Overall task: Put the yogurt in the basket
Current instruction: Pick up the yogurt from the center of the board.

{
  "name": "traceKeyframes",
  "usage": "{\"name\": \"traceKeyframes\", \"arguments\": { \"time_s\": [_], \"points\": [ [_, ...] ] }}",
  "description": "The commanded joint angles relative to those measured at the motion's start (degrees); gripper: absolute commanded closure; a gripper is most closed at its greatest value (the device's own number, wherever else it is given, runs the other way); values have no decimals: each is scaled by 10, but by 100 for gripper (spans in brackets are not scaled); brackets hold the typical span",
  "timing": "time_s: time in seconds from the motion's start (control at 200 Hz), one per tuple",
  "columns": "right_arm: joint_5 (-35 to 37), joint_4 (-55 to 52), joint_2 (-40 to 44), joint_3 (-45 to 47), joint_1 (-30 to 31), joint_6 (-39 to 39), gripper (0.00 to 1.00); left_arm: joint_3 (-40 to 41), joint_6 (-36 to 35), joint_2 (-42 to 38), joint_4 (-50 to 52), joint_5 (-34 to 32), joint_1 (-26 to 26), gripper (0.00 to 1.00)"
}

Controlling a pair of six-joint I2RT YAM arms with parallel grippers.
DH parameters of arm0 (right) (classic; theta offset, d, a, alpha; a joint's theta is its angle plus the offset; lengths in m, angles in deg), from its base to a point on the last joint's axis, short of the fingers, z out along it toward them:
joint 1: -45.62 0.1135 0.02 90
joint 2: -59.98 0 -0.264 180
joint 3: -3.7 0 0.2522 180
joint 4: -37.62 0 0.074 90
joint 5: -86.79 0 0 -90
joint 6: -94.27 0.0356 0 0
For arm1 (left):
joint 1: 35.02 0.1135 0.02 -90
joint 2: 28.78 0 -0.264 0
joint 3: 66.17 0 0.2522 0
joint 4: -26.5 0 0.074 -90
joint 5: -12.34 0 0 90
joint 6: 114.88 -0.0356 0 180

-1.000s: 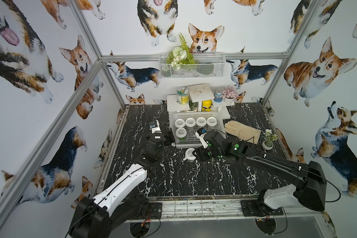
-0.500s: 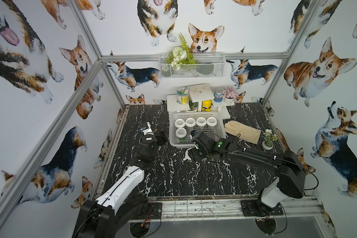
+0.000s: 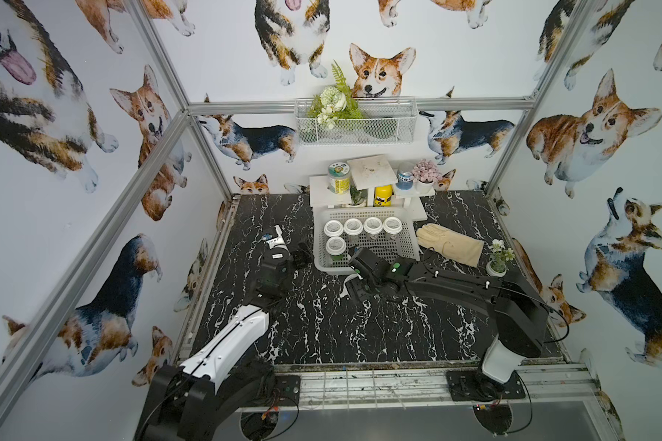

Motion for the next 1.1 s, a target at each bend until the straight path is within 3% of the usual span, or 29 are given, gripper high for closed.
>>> {"name": "traceKeyframes", "arguments": {
  "time_s": [0.0,0.811,1.096],
  "points": [
    [5,7,-8,-7,0,-5,24,-6,2,2,-15,7,1,9],
    [24,-11,-56,-46,1,-3,31,-11,0,8,-14,12,1,10],
    [27,-16,-65,-55,3,-2,25,-11,0,10,-15,13,1,10]
  ]
}}
